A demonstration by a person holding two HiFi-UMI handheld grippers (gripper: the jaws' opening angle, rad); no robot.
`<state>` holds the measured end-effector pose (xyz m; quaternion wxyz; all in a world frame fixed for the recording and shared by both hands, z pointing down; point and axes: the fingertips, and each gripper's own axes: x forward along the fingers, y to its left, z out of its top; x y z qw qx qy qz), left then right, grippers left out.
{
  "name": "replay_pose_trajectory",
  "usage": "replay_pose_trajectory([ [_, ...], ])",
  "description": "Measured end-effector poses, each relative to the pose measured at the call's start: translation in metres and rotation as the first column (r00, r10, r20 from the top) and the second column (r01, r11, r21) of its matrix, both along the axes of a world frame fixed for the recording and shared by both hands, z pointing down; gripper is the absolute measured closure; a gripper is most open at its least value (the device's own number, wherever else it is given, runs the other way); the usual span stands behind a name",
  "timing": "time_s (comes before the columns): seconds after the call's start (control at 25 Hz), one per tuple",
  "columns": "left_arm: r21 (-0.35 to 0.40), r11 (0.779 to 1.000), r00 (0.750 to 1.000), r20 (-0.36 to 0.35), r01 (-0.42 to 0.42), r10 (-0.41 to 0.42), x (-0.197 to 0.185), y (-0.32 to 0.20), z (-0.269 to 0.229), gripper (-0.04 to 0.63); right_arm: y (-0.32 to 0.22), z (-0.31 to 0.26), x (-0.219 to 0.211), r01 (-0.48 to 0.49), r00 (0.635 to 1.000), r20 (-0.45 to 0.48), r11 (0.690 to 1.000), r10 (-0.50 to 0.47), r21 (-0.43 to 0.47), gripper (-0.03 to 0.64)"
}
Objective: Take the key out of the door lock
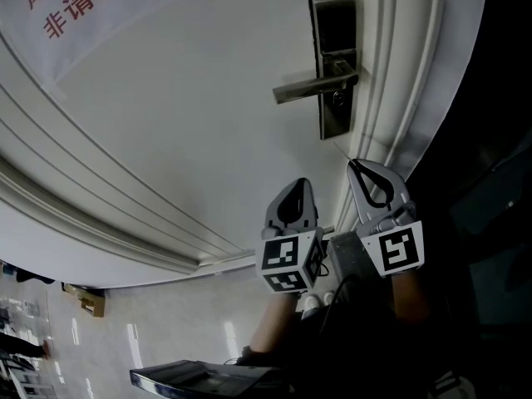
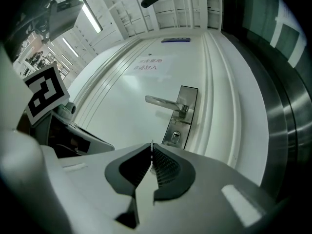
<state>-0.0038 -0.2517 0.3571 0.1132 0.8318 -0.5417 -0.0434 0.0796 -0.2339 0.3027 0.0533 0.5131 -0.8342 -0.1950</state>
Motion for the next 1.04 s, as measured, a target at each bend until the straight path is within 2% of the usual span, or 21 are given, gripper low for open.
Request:
replay_pose_trajectory([
  [1.04,0.012,1.000,1.000,0.007,0.003,-0.003,0.0014,0.0036,-0.0060,0.595,0.0028,-0.0049,0.0019,0.004,1.000,0.002,1.000,-0.004,0.008,0.606],
])
